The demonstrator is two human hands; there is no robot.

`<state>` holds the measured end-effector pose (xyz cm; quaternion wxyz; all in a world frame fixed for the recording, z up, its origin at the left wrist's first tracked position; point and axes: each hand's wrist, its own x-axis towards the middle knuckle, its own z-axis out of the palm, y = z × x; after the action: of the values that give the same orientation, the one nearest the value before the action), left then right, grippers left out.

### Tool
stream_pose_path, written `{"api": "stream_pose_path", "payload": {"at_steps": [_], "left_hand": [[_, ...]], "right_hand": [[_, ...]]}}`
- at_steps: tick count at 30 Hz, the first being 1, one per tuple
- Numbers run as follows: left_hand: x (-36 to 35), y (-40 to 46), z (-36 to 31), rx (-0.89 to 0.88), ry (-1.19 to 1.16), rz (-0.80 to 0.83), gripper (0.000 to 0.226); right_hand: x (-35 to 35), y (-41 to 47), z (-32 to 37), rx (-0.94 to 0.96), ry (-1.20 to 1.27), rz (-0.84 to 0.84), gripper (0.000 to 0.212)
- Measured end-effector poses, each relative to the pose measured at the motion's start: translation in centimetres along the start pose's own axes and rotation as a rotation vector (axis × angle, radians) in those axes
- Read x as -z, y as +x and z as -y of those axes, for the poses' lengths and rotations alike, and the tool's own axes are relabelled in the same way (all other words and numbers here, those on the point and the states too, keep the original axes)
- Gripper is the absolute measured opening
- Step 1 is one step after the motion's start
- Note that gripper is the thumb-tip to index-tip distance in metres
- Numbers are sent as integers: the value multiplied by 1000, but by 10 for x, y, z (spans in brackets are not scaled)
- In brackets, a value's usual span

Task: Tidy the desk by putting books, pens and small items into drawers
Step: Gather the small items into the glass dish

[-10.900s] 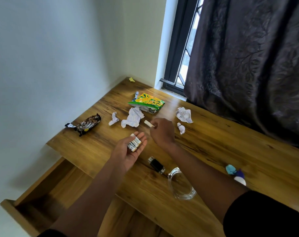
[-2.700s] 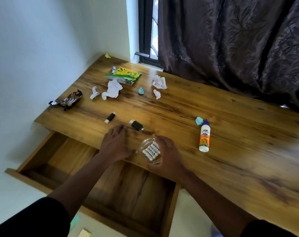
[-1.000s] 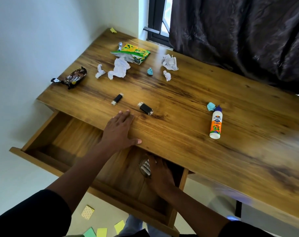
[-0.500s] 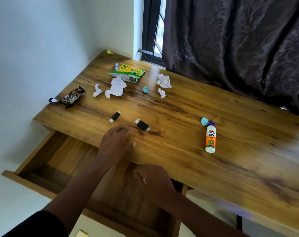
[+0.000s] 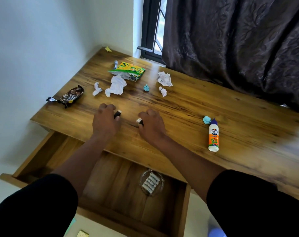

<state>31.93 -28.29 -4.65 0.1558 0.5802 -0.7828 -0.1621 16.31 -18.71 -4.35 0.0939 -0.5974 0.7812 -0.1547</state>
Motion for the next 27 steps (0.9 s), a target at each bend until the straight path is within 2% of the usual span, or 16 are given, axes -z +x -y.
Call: {"api": "stream_pose_path", "payload": {"at_steps": [7, 15, 22, 27], "left_hand": [[-4, 14, 4, 2, 30, 47, 33], [-5, 14, 9, 25, -6, 86, 17], [17, -24, 8, 46, -121, 105, 13], [40, -89, 23, 79, -90, 238, 15]], "right_hand": [[0, 16, 7, -38, -55, 131, 39], [3, 12, 8, -88, -141, 161, 33], [13, -25, 25, -118, 83, 50, 17], [13, -86, 43, -155, 241, 102, 21]]}}
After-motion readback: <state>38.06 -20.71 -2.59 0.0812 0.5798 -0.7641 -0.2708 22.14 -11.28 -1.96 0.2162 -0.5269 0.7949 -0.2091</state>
